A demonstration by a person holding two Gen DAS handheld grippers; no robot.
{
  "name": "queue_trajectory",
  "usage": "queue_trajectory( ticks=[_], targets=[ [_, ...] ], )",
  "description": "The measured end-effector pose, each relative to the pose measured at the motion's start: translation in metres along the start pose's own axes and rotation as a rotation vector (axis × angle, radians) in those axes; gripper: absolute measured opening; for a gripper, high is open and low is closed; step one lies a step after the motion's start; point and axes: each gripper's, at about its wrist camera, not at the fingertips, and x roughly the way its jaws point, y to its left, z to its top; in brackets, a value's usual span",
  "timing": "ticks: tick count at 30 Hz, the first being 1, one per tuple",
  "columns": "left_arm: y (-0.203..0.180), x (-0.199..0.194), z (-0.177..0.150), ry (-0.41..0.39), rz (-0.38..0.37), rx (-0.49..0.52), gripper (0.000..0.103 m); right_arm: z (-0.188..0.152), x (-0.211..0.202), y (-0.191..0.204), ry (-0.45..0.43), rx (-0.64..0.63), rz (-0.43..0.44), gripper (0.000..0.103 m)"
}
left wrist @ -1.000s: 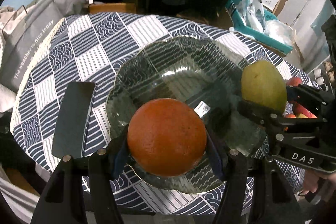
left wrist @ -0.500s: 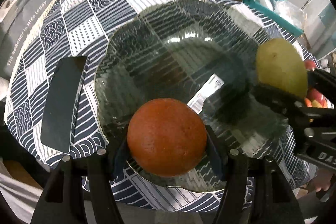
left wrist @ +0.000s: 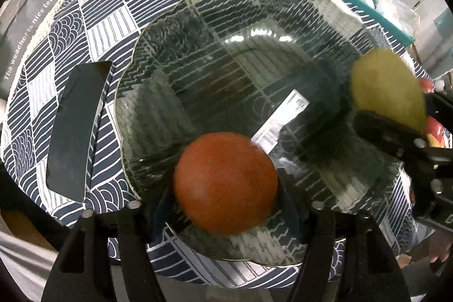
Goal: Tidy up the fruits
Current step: 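Open the right tool over the bowl while the left tool releases the orange, then withdraw both tools from the bowl back toward the fruit pile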
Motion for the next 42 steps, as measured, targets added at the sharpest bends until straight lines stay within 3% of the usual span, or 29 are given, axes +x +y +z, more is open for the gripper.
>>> queue_trajectory(
  ticks=[3,7,11,14,25,42],
  targets=[
    [-0.002,-0.013,0.000,-0.067,0.029,0.016,0.090,0.000,0.001,0.001,0.004,0.000,0.004,0.068],
    [0.001,-0.017,0.002,-0.063,0.037,0.019,0.090,-0.001,0.001,0.004,0.003,-0.010,-0.003,0.069],
    [0.004,-0.022,-0.002,-0.069,0.036,0.017,0.089,0.000,-0.001,-0.004,0.002,0.049,0.071,0.071],
    [-0.001,-0.028,-0.002,-0.090,0.094,0.026,0.089,-0.001,-0.002,-0.003,0.002,0.044,0.067,0.071],
    [-0.008,-0.061,0.000,-0.166,0.020,0.026,0.089,-0.001,-0.028,-0.006,-0.071,0.067,0.046,0.073],
    [-0.061,-0.108,0.003,-0.300,-0.058,0.110,0.089,-0.018,-0.104,-0.025,-0.213,0.101,-0.120,0.073]
  ],
)
